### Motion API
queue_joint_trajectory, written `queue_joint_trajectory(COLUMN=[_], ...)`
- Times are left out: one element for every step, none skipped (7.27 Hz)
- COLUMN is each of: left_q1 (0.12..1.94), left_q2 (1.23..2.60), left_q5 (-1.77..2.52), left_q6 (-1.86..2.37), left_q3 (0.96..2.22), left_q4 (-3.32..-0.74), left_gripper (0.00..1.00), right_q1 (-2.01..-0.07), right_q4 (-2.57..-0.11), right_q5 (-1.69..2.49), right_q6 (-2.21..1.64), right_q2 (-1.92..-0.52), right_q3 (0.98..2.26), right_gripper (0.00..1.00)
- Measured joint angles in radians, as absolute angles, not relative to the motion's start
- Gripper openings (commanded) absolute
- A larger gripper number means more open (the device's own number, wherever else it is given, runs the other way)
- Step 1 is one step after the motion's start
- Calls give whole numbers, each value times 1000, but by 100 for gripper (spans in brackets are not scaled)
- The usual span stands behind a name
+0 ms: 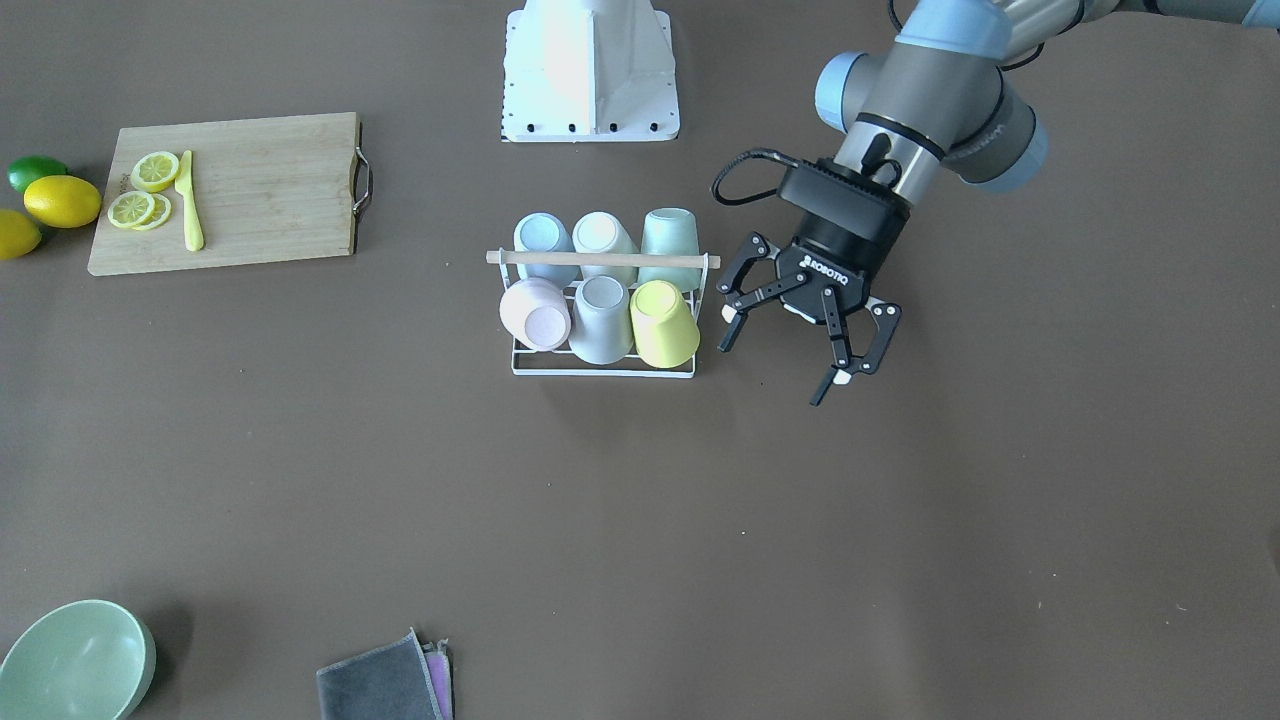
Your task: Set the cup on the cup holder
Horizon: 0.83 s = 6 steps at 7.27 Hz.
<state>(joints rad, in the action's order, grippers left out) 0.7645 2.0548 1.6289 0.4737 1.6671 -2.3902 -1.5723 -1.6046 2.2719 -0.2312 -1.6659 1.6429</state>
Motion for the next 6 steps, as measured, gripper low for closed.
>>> queue_joint_trajectory(left_q1=[802,830,851,875,916,978], left_q2=[2066,2087,2103,2113,2111,2093], left_q5=[1725,1797,1846,1900,1975,2065], left_q6=[476,476,474,469,466,465], left_q3=[1619,1583,1560,1541,1520,1496], left_q4=[-2294,-2152,-1997,-1858,-1767,-1713], left_gripper=[98,98,98,98,98,98], right_q1=[-1572,-1572,-1572,-1572,-1572,-1572], right_q4=[-1605,-1605,-1605,-1605,-1605,-1605], right_q5=[2272,2272,2272,2272,2272,2272], right_q6=[-231,-232,-232,-232,-232,-232], right_q2=[-1666,-1666,-1666,-1666,-1666,-1666], right_q3=[1643,1643,1643,1643,1643,1643], right_gripper=[100,100,100,100,100,100])
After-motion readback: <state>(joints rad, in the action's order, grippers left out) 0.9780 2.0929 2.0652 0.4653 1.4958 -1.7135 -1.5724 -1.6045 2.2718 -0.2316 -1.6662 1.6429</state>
